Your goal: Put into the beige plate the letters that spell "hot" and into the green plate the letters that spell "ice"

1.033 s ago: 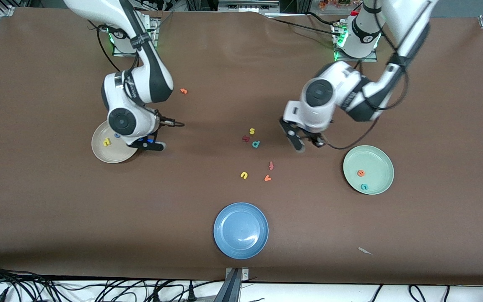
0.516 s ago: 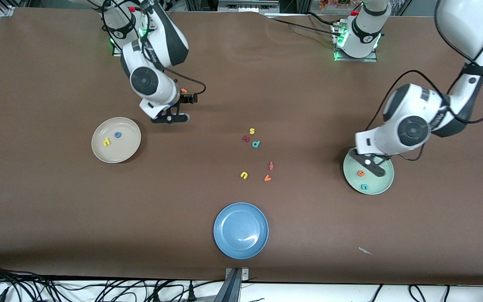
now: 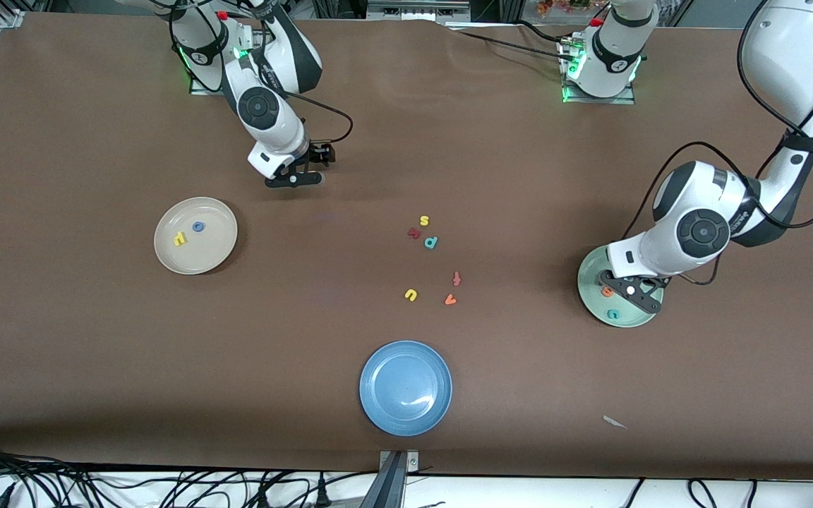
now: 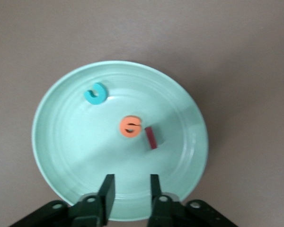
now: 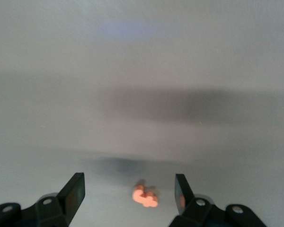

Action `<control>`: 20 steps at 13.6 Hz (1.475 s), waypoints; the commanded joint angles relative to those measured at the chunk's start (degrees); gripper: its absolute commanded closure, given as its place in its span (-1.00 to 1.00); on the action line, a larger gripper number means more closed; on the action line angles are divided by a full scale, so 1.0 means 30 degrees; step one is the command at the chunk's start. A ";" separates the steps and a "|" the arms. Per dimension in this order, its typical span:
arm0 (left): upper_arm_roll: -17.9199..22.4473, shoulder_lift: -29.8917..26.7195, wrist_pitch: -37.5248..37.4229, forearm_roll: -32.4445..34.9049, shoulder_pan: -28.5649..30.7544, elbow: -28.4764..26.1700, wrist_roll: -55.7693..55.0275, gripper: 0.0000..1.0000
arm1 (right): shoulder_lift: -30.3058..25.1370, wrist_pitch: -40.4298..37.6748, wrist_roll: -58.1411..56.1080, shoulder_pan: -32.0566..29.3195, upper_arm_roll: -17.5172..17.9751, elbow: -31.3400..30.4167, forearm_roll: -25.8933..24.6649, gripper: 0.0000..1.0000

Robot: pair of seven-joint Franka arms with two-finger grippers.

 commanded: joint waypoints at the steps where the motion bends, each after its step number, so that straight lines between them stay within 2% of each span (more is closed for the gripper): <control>1: -0.0079 0.0279 -0.0111 0.0605 -0.0071 0.0615 -0.0275 -1.00 | -0.0162 0.0823 -0.0088 -0.0023 0.0173 -0.1261 -0.0072 -0.67; 7: -0.0079 0.0220 -0.0112 0.0546 -0.0042 0.0616 -0.0305 -1.00 | 0.0776 0.2581 0.0378 -0.0022 0.0964 -0.1938 -0.0014 -0.51; 8: -0.0079 0.0191 -0.0112 0.0546 -0.0013 0.0644 -0.0305 -1.00 | 0.0776 0.2581 0.0410 -0.0022 0.0965 -0.1938 -0.0014 -0.43; 10: -0.0079 0.0191 -0.0112 0.0546 -0.0013 0.0645 -0.0305 -1.00 | 0.0776 0.2581 0.0410 -0.0022 0.0994 -0.1938 -0.0014 -0.04; 12: -0.0079 0.0191 -0.0112 0.0546 0.0016 0.0645 -0.0305 -1.00 | 0.0776 0.2552 0.0410 0.0007 0.0994 -0.1938 -0.0014 0.22; 15: -0.0108 0.0191 -0.0112 0.0546 0.0192 0.0645 -0.0305 -1.00 | 0.0776 0.2405 0.0439 0.0007 0.1199 -0.1967 -0.0014 0.23; 18: -0.0108 0.0191 -0.0112 0.0546 0.0192 0.0645 -0.0305 -1.00 | 0.0776 0.2376 0.0439 -0.0022 0.1199 -0.1967 0.0015 0.57; 20: -0.0108 0.0162 -0.0112 0.0546 0.0192 0.0645 -0.0276 -1.00 | 0.0805 0.2318 0.0439 -0.0022 0.1199 -0.1967 -0.0014 0.67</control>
